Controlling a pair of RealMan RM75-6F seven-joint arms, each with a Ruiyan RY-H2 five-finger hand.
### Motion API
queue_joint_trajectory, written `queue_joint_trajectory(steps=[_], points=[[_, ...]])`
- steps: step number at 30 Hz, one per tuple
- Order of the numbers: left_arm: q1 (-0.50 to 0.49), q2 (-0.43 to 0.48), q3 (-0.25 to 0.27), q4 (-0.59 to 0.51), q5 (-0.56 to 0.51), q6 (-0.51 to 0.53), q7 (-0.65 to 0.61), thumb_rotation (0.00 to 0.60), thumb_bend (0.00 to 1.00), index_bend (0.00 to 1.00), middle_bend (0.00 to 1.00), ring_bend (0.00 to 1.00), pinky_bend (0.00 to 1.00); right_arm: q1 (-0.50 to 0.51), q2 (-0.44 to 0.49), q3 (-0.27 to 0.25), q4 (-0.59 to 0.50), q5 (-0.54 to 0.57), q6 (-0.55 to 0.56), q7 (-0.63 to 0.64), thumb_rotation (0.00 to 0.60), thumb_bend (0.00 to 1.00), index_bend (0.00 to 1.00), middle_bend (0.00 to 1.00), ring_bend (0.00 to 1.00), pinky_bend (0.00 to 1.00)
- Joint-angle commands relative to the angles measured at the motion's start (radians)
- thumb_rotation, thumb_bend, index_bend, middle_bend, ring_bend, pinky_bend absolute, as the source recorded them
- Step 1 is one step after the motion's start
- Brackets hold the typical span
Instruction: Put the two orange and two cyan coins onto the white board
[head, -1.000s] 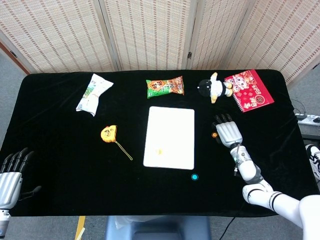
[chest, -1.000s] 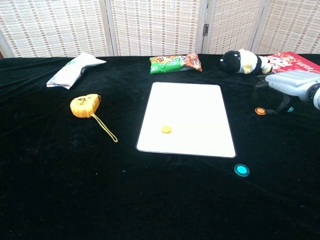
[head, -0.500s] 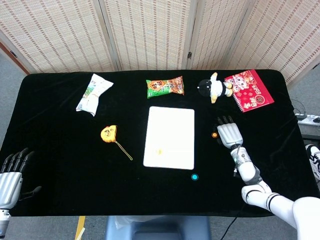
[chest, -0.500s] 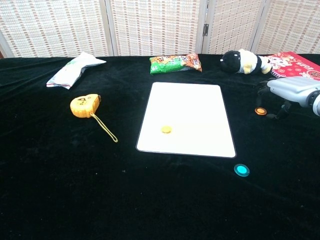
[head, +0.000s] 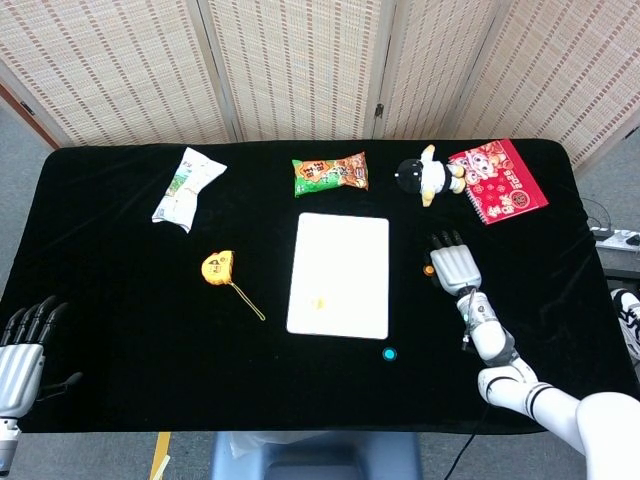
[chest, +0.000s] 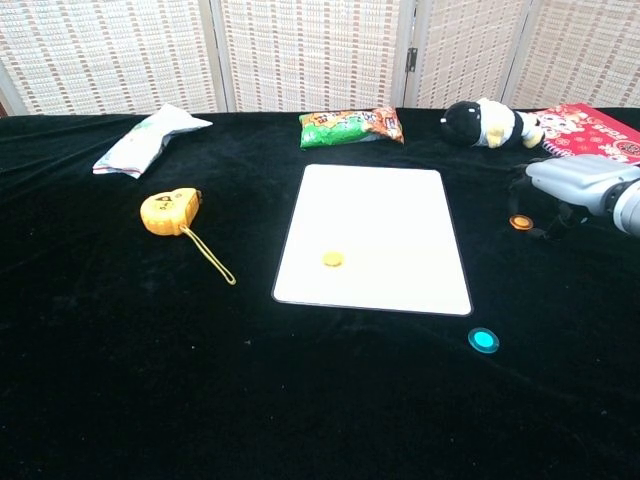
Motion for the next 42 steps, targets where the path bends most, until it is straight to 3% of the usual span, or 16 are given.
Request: queue_joint_trajectory(steps=[1,8,14,26,33,42], points=[[0.000,0.000,0.000,0.000,0.000,0.000,-0.001,0.600,0.07,0.00,0.00,0.06,0.00,0.001,-0.006,0.002,0.008,0.000,0.000,-0.004,0.600,0.30,0.44,0.10,0.00,0.00],[-0.001,0.000,0.002,0.000,-0.002,-0.004,0.000,0.600,0.07,0.00,0.00,0.06,0.00,0.002,-0.016,0.008,0.022,0.000,-0.002,-0.007,0.600,0.30,0.51,0.12,0.00,0.00],[-0.001,0.002,0.001,-0.002,-0.004,-0.003,0.001,0.600,0.07,0.00,0.00,0.06,0.00,-0.008,0.021,0.011,-0.031,-0.039,0.043,0.023,0.600,0.30,0.52,0.14,0.00,0.00],[0.002,0.009,0.002,-0.019,0.008,0.009,0.006,0.600,0.07,0.00,0.00,0.06,0.00,0.003,0.133,-0.006,-0.355,-0.141,0.110,-0.013,0.600,0.30,0.52,0.14,0.00,0.00],[0.008,0.009,0.005,-0.021,0.014,0.019,0.004,0.600,0.07,0.00,0.00,0.06,0.00,0.051,0.090,-0.013,-0.441,-0.145,0.081,-0.111,0.600,0.30,0.52,0.13,0.00,0.00],[0.016,0.005,0.011,-0.006,0.013,0.021,-0.013,0.600,0.07,0.00,0.00,0.06,0.00,0.109,-0.008,-0.009,-0.412,-0.091,0.041,-0.224,0.600,0.30,0.52,0.13,0.00,0.00]])
